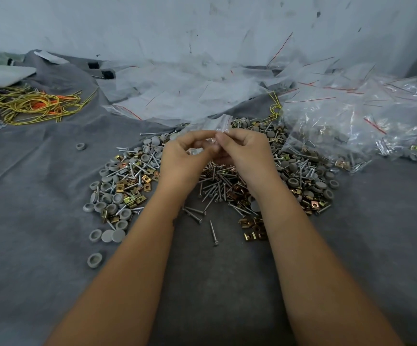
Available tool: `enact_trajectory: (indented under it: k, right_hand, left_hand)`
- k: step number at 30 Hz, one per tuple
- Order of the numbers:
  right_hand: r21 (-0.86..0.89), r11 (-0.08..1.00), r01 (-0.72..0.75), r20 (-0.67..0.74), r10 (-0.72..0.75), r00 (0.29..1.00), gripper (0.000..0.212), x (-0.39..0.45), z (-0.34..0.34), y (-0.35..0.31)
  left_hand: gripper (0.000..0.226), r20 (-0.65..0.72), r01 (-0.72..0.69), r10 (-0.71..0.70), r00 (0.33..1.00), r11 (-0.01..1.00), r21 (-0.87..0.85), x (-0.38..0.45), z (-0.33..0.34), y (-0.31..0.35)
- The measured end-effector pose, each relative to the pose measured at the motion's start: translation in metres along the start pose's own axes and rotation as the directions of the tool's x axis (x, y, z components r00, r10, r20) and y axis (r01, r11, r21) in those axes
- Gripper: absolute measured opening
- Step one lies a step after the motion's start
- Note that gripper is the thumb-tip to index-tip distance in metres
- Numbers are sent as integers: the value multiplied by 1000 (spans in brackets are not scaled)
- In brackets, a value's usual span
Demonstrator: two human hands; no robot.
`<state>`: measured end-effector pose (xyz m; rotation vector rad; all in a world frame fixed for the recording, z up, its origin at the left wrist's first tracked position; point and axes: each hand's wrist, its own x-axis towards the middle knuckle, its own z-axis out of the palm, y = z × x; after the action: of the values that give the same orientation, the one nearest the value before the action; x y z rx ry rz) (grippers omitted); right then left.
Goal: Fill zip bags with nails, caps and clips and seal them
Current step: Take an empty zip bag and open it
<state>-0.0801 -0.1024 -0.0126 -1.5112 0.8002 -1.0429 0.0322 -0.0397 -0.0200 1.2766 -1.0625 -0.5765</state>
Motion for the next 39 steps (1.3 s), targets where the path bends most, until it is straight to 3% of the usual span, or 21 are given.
enact_trajectory:
  k: [2,4,7,9,13,16,18,20,21,22,23,25,27,30,33,34,36,37,39]
  right_hand:
    - [13,1000,-1,3,1,1000,16,0,-1,-1]
    - [-9,1000,12,-20,-12,1000,13,0,0,-1]
    - [-99,994,44,-75,-52,996,13,0,4,0]
    - [-123,990,71,-80,-81,993,19,-1,6,0]
    - [-84,987,140,-35,-143,989,21,-4,5,-2]
    - [-82,975,208,11,-208,978,21,-5,10,-5]
    - [-107,963,246,3,-247,969,26,-5,11,-5]
    - [-153,961,231,-56,-242,969,37,-3,8,-5]
    - [-141,967,214,-77,-226,971,38,-3,6,-5]
    - [-98,976,194,-76,-201,976,36,-4,5,-6]
    - [-61,981,184,-53,-188,981,30,-4,5,-6]
    - [-53,977,206,37,-204,978,21,-7,8,-7]
    - [-64,973,223,104,-216,971,21,-8,9,-6]
    - [36,984,173,126,-176,976,19,-8,8,-7]
    - [-175,968,179,-11,-184,983,17,-4,8,-2]
    - [-276,945,175,-58,-198,979,15,-2,9,1]
    - [-404,900,163,-116,-227,967,11,-1,8,4]
    - [-401,900,174,-101,-232,968,14,-1,8,3]
    - [-212,950,229,43,-225,973,16,-2,8,-2]
  left_hand:
    - [15,-1,47,-47,999,993,-105,0,-2,0]
    - [14,-134,48,-68,989,988,-148,2,-2,-1]
    - [16,-387,-69,82,918,996,47,4,-2,-5]
    - [21,-314,-108,154,937,981,160,4,-1,-7]
    - [28,-13,-107,120,993,928,357,2,0,-9]
    - [26,-58,-200,236,970,912,358,-2,-3,-6]
    - [32,-201,-369,461,864,853,370,-4,-7,-2]
    - [35,-266,-518,690,673,696,497,-4,-15,1]
    - [34,-264,-532,741,617,641,553,-3,-18,1]
    - [35,-252,-517,743,620,629,581,-2,-19,0]
    - [37,-230,-482,698,679,659,577,-1,-18,0]
    - [34,-141,-369,486,863,794,483,-1,-11,-2]
    - [29,-46,-248,279,959,908,338,-1,-4,-2]
    - [31,14,-215,220,975,934,284,0,-1,-3]
    - [33,-14,-193,211,977,914,356,-2,1,-6]
    - [34,-102,-190,256,961,882,430,-3,-1,-5]
    - [32,-272,-229,460,845,771,594,-4,-8,1]
    - [32,-275,-295,577,769,702,648,-5,-11,5]
    - [37,-200,-420,750,631,546,725,-7,-12,8]
